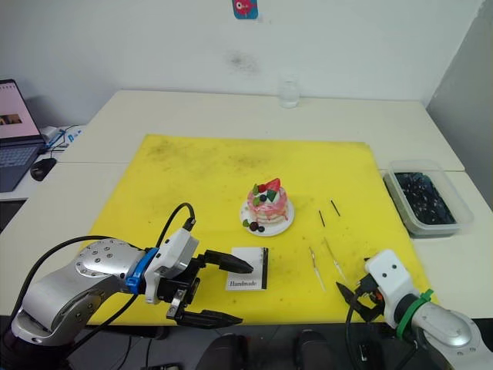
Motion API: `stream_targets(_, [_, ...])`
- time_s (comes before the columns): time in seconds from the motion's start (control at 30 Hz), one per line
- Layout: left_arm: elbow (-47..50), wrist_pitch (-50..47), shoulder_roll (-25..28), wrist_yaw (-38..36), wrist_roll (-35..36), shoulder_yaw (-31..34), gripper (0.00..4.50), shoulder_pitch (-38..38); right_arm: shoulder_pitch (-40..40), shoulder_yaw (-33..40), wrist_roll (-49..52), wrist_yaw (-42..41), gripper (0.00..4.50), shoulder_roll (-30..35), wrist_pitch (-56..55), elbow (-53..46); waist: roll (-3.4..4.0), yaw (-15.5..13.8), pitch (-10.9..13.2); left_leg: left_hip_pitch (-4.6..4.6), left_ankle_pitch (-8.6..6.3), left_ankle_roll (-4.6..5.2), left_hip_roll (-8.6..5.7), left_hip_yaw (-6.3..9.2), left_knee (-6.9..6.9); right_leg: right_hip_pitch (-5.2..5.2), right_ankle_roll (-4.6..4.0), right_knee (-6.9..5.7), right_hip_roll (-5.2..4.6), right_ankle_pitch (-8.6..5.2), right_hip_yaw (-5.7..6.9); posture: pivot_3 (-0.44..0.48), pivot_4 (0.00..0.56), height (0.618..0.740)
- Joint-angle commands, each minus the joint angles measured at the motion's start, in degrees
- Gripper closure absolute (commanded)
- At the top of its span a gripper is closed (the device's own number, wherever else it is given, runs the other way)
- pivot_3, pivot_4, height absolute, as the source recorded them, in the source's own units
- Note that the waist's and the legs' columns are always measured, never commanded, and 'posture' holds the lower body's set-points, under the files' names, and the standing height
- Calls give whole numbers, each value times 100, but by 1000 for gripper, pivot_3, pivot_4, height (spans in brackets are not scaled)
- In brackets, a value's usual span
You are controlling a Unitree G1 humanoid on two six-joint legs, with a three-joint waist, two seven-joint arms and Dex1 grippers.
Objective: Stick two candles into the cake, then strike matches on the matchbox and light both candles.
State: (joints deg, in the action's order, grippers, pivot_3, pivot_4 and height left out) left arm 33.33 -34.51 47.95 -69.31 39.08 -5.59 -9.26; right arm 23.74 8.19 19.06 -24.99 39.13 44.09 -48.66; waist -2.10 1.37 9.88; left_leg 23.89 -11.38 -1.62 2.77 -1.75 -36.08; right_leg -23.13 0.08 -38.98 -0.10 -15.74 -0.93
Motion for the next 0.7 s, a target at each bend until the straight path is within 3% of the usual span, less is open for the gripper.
stream_targets(0.03, [113, 41, 25, 37, 35, 38, 0, -32, -1, -26, -74, 22, 908, -41, -39, -110, 0, 0, 0, 0, 0, 0, 0, 1, 0, 0, -1, 0, 0, -1, 0, 0, 150, 740])
stream_targets(0.33, [194, 2, -5, 165, 52, -24, 0, 35, -92, -101, 17, 92, 4296, -173, 211, -175, 0, 0, 0, 0, 0, 0, -3, -2, -1, 1, -9, 0, -7, -5, -2, 0, 150, 740])
stream_targets(0.37, [191, -11, -11, 182, 60, -29, 0, 37, -118, -83, 58, 113, 4482, -232, 258, -173, 0, 0, 0, 0, 0, 0, -3, -1, -1, 1, -10, 0, -7, -6, -2, 0, 150, 740])
stream_targets(0.5, [173, -94, -44, 286, 124, -17, 0, 49, -153, 47, 204, 77, 4482, -373, 407, -213, 0, 0, 0, 0, 0, 0, -1, 0, -1, 1, -9, 0, -6, -5, -1, 0, 150, 740])
stream_targets(0.7, [65, -573, -228, 787, 428, 133, 0, -8, -135, 837, 863, -251, 4482, -468, 418, -392, 0, -2, 0, 1, 0, 0, -2, -3, -1, 1, -4, 1, -7, -2, -3, 0, 150, 740])
